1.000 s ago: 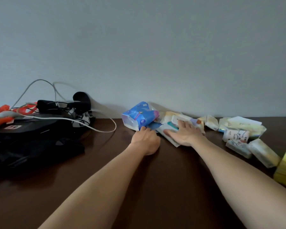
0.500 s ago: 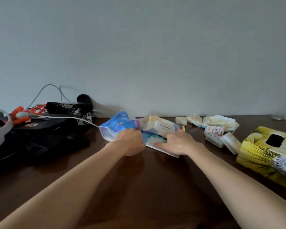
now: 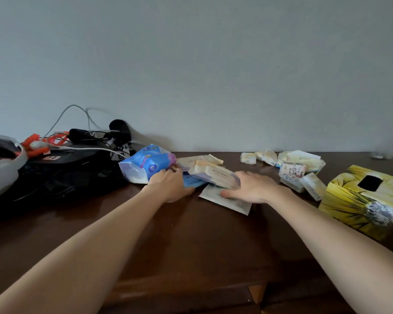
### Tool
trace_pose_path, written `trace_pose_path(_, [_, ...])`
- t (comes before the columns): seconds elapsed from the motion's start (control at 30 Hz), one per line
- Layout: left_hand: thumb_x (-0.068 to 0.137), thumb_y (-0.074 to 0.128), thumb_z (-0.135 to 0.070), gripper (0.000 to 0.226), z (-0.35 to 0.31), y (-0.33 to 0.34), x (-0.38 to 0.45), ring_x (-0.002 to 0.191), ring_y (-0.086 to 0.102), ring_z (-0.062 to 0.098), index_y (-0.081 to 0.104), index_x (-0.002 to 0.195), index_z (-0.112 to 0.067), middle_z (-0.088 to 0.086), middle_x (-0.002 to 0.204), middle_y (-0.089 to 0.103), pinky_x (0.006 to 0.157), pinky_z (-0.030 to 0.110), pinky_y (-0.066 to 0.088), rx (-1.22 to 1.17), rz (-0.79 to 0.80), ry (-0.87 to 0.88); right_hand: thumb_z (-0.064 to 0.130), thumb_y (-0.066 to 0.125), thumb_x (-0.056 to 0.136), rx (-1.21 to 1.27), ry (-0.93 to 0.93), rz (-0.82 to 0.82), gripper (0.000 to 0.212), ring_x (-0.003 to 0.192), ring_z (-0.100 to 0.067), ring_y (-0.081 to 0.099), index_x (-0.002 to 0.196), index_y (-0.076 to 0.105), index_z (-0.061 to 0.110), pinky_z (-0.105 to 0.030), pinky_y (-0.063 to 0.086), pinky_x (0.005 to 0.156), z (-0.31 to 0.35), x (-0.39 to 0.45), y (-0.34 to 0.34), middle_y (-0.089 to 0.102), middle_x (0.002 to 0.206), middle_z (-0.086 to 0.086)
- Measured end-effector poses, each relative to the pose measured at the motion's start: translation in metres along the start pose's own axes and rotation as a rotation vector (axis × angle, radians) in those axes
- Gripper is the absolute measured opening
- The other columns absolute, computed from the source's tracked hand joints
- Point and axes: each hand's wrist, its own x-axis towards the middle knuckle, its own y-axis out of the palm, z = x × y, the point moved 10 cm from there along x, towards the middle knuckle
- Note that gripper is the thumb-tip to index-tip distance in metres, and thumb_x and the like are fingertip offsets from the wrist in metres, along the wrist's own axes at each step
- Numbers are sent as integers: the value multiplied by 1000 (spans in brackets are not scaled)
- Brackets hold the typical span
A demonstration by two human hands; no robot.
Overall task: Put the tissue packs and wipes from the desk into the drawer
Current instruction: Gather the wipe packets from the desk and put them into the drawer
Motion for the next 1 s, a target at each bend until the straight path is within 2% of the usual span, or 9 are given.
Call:
trace_pose_path(0.1, [98,40,-51,53,-16,-5,1,114,59,31,58,128,-12,12,132,59,81,36,44,219,-5,101,94,29,80,-193,41,-58,94,116,-27,61,140,54,26,-42,38,88,-8,-5,-6,64,131,-5])
trace_pose_path(0.23, [99,44,-19,33,-30,-3,-6,114,62,29,62,125,-12,12,127,64,83,38,51,362,-3,188,85,21,91,-251,114,-74,88,121,-29,57,136,64,22,-46,35,101,-18,-23,-1,61,134,-12])
trace_pose_path(0.37, [95,57,-12,31,-31,-11,-19,110,65,28,59,126,-14,8,122,66,83,38,53,396,-57,266,57,33,105,-221,114,-135,53,104,-28,61,132,63,23,-40,39,80,-18,-36,-7,60,107,-6])
trace_pose_path(0.57, [90,45,3,34,4,-39,-42,89,66,38,48,122,-8,16,101,68,64,39,39,-56,-238,24,37,39,108,12,307,-390,37,82,-30,61,121,67,18,-35,41,65,-34,-57,-32,67,94,-5])
trace_pose_path(0.7, [92,39,-2,25,15,-65,-70,80,63,43,53,112,-9,17,83,65,60,37,36,-283,-372,-35,43,49,101,291,198,-622,38,111,-32,62,127,63,18,-40,50,82,-8,-73,-54,68,121,-10])
trace_pose_path(0.77, [94,36,-11,24,9,-79,-90,75,60,41,56,108,-12,15,75,62,58,41,41,-392,-406,-31,61,44,98,761,240,-508,56,113,-30,64,131,60,19,-38,47,85,7,-73,-50,67,128,-8])
trace_pose_path(0.87, [98,41,-23,26,-20,-98,-123,78,63,41,62,113,-17,15,83,69,67,46,52,-331,-427,176,84,58,78,1519,338,105,85,104,-34,70,130,59,17,-47,60,85,61,-76,-12,66,126,-14])
trace_pose_path(0.93, [99,47,-28,27,-43,-98,-145,82,65,36,67,115,-20,12,90,72,71,43,52,-344,-341,401,64,75,79,1580,237,291,70,86,-31,74,125,63,12,-44,64,69,90,-86,-8,72,109,-14])
trace_pose_path(1.0, [98,50,-40,28,-51,-91,-162,88,65,29,72,111,-27,6,95,74,79,42,52,-419,-198,510,28,70,93,1524,209,239,42,75,-25,74,130,62,10,-36,62,59,97,-92,-8,76,98,-12])
